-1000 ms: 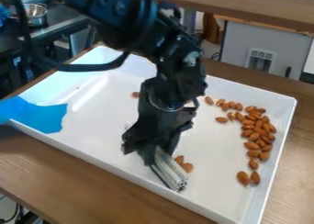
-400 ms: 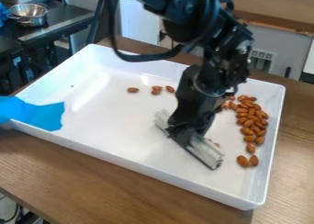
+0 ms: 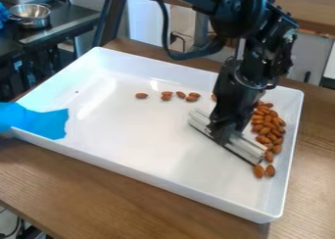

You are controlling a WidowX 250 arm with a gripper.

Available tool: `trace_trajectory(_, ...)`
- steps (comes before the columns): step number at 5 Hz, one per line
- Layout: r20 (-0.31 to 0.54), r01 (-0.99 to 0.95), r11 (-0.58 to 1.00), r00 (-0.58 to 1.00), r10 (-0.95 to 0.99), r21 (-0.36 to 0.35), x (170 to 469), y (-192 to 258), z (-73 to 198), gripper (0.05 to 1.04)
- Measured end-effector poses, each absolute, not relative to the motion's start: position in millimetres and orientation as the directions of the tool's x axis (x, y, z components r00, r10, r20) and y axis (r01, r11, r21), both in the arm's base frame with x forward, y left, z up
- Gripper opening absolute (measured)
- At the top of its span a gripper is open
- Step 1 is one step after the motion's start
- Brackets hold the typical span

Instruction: Sweep into pile

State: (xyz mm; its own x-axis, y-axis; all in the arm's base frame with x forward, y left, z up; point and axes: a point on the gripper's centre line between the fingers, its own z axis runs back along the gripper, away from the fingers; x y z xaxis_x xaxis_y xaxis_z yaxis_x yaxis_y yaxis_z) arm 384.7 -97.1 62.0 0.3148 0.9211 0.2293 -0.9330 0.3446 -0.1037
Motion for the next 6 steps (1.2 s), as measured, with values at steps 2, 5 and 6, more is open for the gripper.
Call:
trace_trajectory(2, 0.225, -0.929, 0.353, 0.322, 0.919, -0.114, 403.5, -109.1, 68.1, 0.378)
trace_trajectory(5, 0.279, -0.739, 0.649, 0.594, 0.754, -0.18, 379.6, -25.3, 135.4, 0.378)
trace_trajectory(6, 0.323, -0.583, 0.8, 0.736, 0.594, -0.143, 359.0, 14.6, 138.5, 0.378)
